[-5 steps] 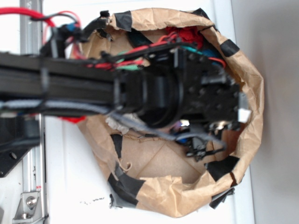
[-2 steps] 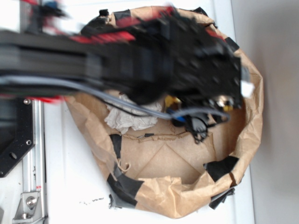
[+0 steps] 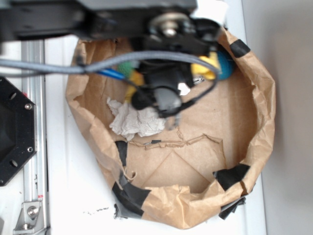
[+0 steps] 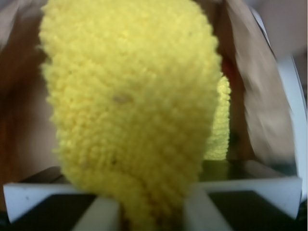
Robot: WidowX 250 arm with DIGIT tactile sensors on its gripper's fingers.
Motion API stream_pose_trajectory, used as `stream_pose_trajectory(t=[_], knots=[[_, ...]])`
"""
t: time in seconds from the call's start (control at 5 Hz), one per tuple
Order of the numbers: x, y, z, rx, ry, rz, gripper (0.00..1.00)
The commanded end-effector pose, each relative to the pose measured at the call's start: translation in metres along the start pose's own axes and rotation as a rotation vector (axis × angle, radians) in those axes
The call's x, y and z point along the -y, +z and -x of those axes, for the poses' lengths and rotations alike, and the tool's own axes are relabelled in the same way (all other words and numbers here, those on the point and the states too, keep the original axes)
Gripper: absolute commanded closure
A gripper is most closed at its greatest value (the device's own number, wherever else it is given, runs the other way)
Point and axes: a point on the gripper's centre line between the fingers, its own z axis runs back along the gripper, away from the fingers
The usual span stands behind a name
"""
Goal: Grab the yellow cloth.
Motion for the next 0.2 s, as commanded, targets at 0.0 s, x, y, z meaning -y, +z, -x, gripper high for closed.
stream_pose_trajectory(t=[0.0], knots=[[-0.0025, 0.0277, 0.0033, 0.109, 0.025, -0.003, 1.0]])
